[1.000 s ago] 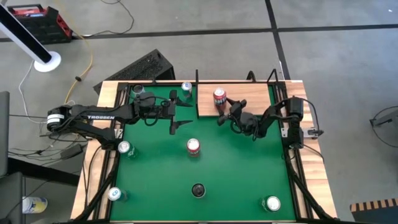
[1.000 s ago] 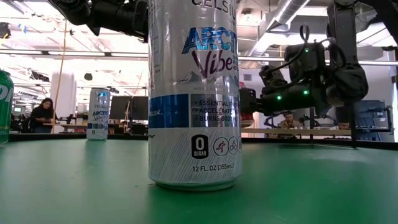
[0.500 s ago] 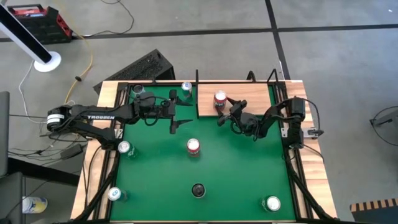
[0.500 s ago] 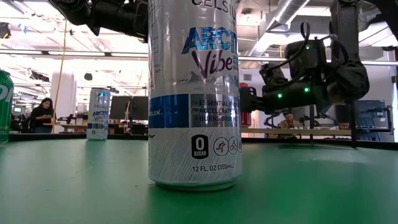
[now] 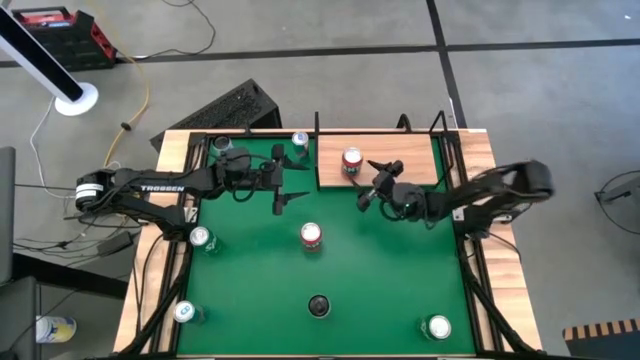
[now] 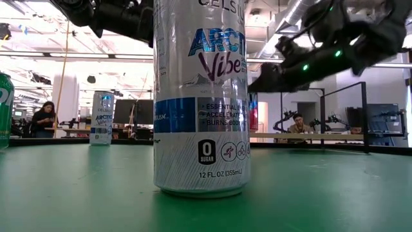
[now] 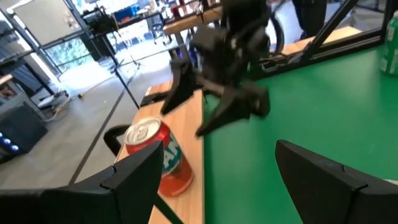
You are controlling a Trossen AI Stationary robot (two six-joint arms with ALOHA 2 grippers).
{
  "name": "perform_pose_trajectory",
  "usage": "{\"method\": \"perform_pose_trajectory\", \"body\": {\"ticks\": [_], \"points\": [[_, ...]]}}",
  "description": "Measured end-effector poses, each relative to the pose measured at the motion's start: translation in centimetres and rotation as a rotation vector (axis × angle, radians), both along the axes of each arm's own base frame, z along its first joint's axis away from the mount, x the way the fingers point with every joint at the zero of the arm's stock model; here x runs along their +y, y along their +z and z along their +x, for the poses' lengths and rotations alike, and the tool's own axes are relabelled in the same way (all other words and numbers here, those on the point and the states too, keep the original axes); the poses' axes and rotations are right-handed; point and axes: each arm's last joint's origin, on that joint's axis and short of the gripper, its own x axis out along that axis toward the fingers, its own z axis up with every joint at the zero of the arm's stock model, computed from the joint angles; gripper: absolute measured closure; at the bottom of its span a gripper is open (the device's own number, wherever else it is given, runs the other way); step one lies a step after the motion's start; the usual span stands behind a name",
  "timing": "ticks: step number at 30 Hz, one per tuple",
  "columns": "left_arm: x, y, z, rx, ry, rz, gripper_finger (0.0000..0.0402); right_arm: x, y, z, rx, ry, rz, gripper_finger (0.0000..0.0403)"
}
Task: Place canned beverage on shelf
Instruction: Put the right red soda can on the shelf
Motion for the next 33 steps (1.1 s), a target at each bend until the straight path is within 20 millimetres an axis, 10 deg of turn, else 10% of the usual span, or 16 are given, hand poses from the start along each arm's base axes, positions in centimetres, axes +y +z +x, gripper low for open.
{"method": "perform_pose_trajectory", "body": {"ticks": [10, 20, 33], "points": [[0.4, -0.1, -0.1, 0.009, 0.015, 0.005, 0.0106, 0.9, 4.1, -2.5, 0.128, 0.138, 0.312, 0.0091], [0.4, -0.2, -0.1, 0.022, 0.016, -0.014, 0.0106, -0.6, 3.8, -0.8, 0.254, 0.260, 0.447, 0.0377], [0.4, -0.7, -0.2, 0.060, 0.030, -0.055, 0.0106, -5.1, 2.8, 0.9, 0.336, 0.256, 0.475, 0.0386]]}}
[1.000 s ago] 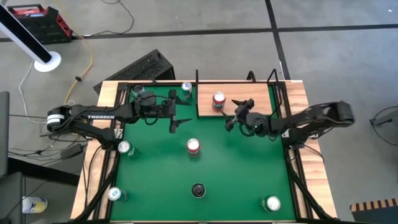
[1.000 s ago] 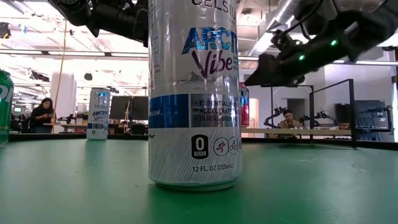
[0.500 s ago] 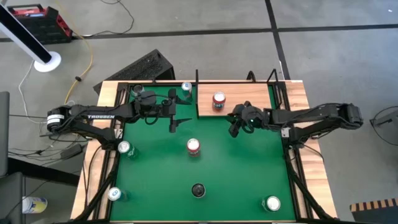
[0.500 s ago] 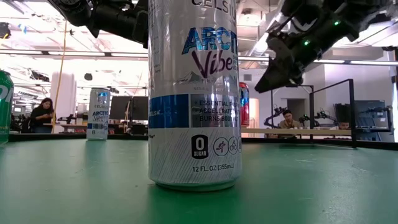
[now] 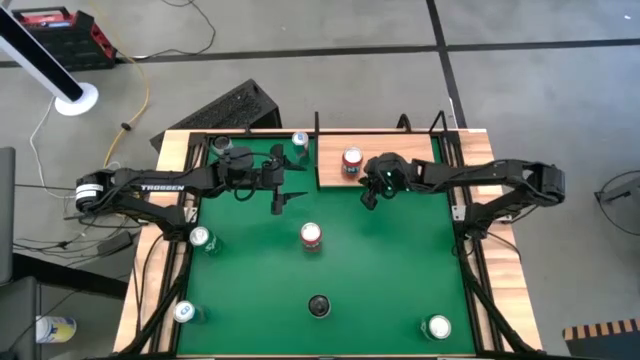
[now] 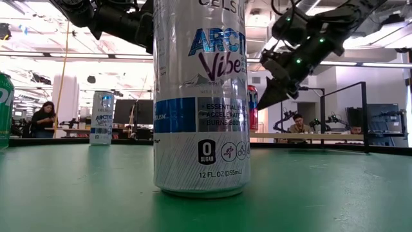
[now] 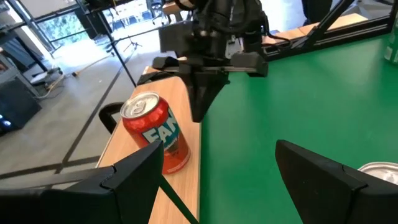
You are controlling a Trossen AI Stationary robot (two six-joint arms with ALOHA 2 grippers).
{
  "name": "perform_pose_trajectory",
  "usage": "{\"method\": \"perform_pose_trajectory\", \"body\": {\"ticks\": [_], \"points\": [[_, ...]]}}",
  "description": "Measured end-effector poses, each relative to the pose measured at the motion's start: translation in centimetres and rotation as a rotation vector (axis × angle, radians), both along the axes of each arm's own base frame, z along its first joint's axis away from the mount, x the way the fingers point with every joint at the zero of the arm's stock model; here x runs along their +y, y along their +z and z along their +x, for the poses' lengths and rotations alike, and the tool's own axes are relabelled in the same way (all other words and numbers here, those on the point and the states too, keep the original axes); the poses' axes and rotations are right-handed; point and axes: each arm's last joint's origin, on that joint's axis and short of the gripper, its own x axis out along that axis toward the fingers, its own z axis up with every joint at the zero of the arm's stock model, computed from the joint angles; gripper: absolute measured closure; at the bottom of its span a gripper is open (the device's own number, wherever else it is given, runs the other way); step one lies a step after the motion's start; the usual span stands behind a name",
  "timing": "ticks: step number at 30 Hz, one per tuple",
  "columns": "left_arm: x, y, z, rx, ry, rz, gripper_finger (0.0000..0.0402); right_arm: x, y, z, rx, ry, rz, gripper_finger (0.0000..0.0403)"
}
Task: Place canned beverage on shelf
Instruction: Put the right red soda can on the shelf
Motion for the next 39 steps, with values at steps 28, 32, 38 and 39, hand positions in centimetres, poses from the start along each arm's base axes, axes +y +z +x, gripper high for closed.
{"method": "perform_pose_trajectory", "body": {"ticks": [28, 32, 38, 39], "points": [[0.1, -0.3, -0.1, 0.039, 0.024, 0.013, 0.0106, -6.3, -0.3, 4.4, 0.102, 0.045, 0.050, 0.0386], [0.1, -0.5, -0.1, 0.059, 0.029, 0.017, 0.0106, -5.4, -0.3, 5.0, 0.091, 0.104, 0.073, 0.0386], [0.1, -0.5, -0.1, 0.057, 0.034, 0.018, 0.0106, -5.3, 0.3, 5.7, 0.023, 0.101, 0.026, 0.0386], [0.1, -0.5, -0.1, 0.056, 0.034, 0.016, 0.0106, -5.5, 0.3, 5.7, 0.019, 0.095, 0.021, 0.0386]]}}
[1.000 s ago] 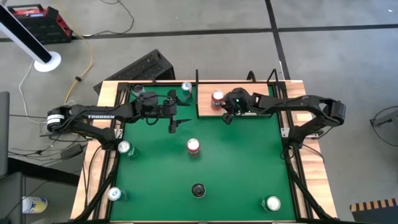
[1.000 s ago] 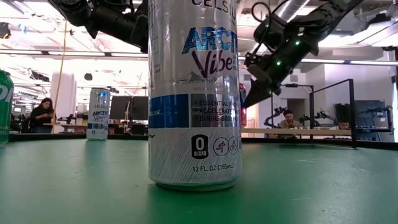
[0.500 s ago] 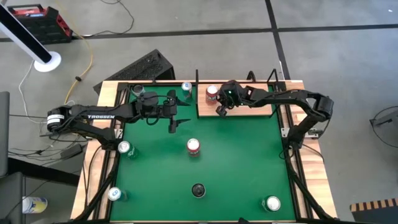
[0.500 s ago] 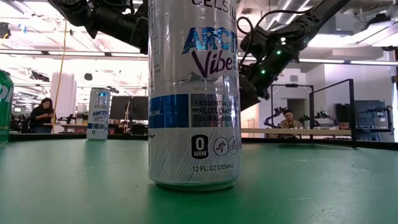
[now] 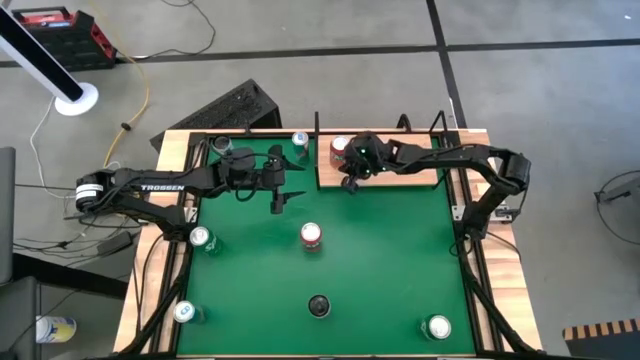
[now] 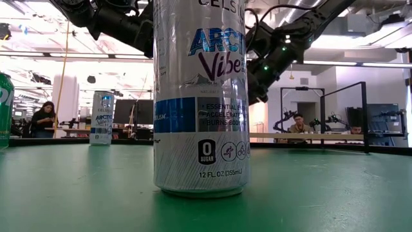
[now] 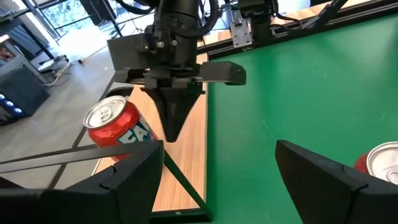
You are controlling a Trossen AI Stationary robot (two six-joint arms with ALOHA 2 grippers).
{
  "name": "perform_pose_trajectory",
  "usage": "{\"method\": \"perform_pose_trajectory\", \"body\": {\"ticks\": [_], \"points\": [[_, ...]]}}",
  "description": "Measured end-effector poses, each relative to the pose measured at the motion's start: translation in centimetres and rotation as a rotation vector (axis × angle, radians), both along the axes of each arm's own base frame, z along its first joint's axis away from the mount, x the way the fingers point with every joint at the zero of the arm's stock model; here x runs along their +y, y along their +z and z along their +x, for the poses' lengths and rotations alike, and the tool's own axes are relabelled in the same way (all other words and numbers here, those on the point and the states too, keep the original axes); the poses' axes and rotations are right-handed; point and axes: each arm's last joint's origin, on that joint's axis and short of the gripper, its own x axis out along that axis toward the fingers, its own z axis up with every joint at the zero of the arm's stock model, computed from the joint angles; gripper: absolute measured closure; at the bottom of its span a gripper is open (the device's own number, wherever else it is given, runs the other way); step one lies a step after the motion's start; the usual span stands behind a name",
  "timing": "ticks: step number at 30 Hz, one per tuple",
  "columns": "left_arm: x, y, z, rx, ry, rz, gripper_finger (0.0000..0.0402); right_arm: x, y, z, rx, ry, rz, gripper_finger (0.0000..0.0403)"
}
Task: Place canned beverage on shelf
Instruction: Put the right red soda can on the shelf
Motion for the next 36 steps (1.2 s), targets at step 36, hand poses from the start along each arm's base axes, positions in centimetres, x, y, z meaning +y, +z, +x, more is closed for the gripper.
{"method": "perform_pose_trajectory", "body": {"ticks": [36], "points": [[0.0, -0.1, 0.0, 0.004, 0.007, -0.037, 0.0106, -3.6, 1.3, -0.8, -0.152, -0.108, -0.087, 0.0385]]}}
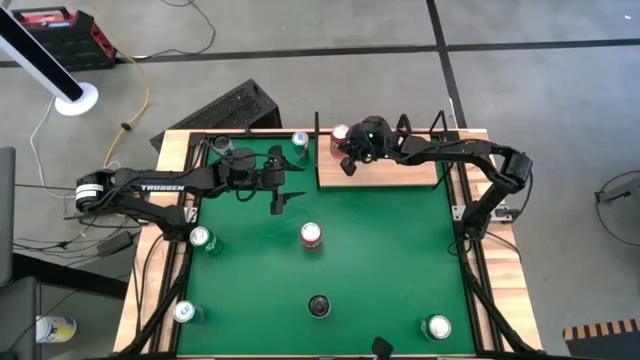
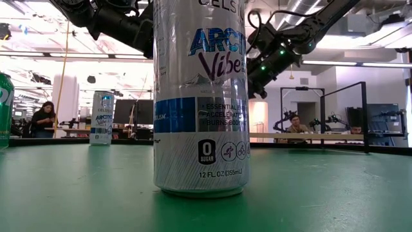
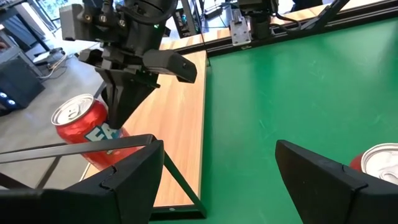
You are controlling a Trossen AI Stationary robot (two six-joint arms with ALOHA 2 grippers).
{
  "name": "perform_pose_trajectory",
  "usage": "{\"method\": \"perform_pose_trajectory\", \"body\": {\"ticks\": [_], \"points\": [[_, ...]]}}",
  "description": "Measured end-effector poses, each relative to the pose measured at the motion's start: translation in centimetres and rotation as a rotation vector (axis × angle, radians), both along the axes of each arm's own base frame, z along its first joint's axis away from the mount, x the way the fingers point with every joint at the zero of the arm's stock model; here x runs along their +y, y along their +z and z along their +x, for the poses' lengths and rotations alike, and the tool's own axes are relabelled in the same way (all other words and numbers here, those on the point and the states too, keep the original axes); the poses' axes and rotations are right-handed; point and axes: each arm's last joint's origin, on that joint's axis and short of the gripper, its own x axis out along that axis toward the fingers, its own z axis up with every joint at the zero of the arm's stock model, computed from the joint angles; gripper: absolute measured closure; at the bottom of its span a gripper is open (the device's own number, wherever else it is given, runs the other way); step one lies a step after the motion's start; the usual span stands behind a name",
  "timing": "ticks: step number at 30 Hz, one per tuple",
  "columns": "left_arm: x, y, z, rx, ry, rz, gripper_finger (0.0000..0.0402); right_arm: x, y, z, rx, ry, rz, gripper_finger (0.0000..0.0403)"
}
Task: Place canned beverage on shelf
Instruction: Put the right red soda can on the shelf, then put the red soda can on the shelf aligned with the other red soda can
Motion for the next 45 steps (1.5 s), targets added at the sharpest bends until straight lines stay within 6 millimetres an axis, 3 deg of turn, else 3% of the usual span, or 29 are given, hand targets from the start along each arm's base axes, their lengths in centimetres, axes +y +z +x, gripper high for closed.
{"method": "perform_pose_trajectory", "body": {"ticks": [15, 23, 27, 33, 39, 45], "points": [[0.0, 0.0, 0.0, 0.002, 0.001, -0.005, 0.0106, 1.0, -0.8, -0.1, 0.082, 0.022, 0.053, 0.0385], [0.0, 0.0, 0.0, -0.001, -0.001, 0.003, 0.0106, 0.4, -0.7, -0.3, 0.093, -0.046, 0.007, 0.0385], [0.0, -0.1, 0.0, 0.002, -0.006, -0.021, 0.0106, 1.0, -1.0, -0.4, 0.120, -0.005, 0.079, 0.0385], [-1.3, 0.1, 0.3, -0.022, -0.199, -0.094, 0.0106, 4.6, 1.3, -1.2, 0.164, 0.090, 0.110, 0.0385], [-5.3, 0.4, 1.1, -0.062, -0.448, -0.073, 0.0106, 9.4, 5.6, -2.8, 0.114, 0.169, 0.032, 0.0385], [-8.9, -0.1, 2.2, -0.079, -0.394, 0.053, 0.0106, 13.3, 7.6, -4.4, 0.081, 0.186, -0.066, 0.0383]]}}
